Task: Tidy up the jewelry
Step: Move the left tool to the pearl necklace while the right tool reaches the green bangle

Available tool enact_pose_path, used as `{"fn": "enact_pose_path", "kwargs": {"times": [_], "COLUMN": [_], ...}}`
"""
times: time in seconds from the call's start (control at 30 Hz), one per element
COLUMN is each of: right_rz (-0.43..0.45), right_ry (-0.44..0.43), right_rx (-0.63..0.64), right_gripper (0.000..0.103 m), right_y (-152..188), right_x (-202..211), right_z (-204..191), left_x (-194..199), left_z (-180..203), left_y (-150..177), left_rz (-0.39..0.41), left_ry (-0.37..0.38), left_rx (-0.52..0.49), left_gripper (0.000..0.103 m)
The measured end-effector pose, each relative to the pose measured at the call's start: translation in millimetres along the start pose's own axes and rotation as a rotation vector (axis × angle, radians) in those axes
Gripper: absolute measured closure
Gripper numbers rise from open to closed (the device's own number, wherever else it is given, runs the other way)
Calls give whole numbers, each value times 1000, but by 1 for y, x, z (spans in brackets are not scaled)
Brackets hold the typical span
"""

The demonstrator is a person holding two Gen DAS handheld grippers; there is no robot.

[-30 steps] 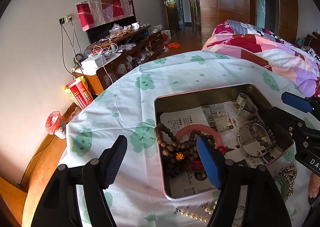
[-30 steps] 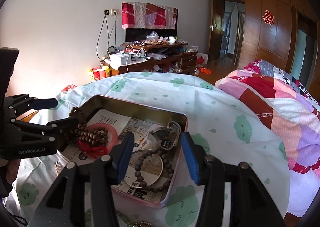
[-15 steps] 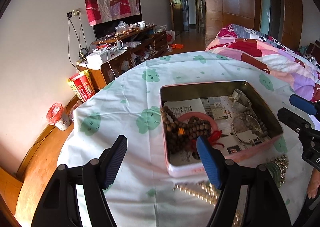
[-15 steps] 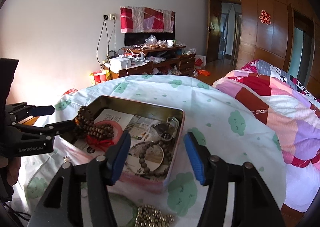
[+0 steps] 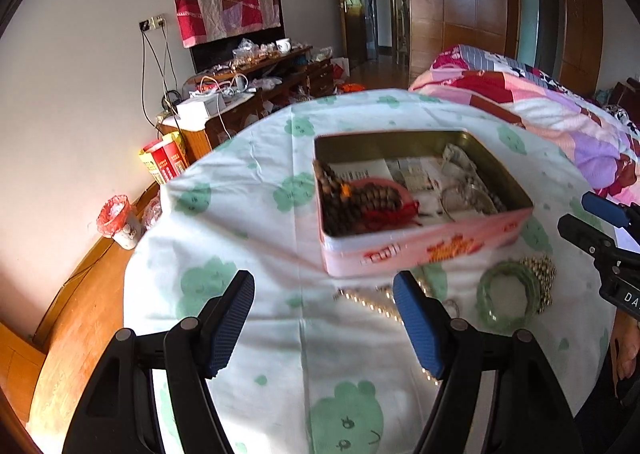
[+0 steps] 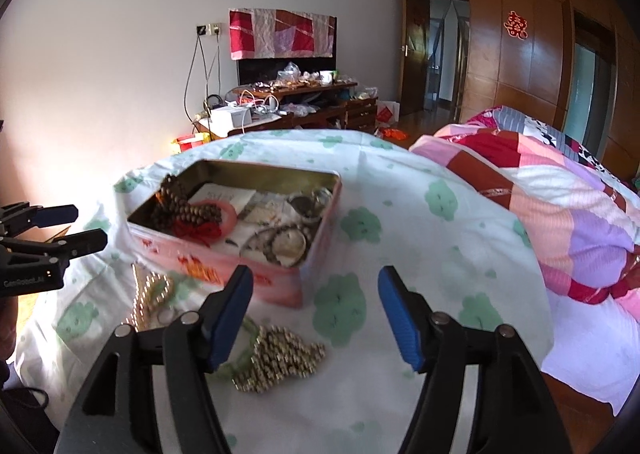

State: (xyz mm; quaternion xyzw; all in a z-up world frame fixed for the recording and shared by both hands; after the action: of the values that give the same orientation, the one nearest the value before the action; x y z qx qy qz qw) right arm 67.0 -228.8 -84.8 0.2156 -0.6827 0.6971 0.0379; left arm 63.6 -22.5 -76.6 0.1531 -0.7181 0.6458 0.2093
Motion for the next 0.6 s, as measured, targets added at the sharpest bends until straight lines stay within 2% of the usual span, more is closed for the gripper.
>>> {"fn": "enact_pose_path", "kwargs": {"times": [0.6], "right_rz": [-56], "right_ry": [-12], "right_rx": [11], "right_gripper": [33], "right_y": [26], "right_x": [-3], "right_z": [-9], "left_x": [-22], "left_z": [42], "left_y": [31], "left_rz": [-121], "left_ry": [97], "left_rx": [-67], "left_gripper": [31]}}
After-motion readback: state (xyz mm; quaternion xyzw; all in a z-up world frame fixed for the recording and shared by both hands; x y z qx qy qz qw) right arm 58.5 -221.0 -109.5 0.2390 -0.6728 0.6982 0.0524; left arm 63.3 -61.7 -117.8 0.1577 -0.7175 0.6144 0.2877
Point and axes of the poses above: each gripper's, at about its wrist camera, not at the fingertips, and x roughly against the way its jaws point, z to its right, y to its underside, the point moved 1 cm from there along -x, roughly the way its jaws point, and after that the axes turned 15 degrees about z, right-handed, at the moved point
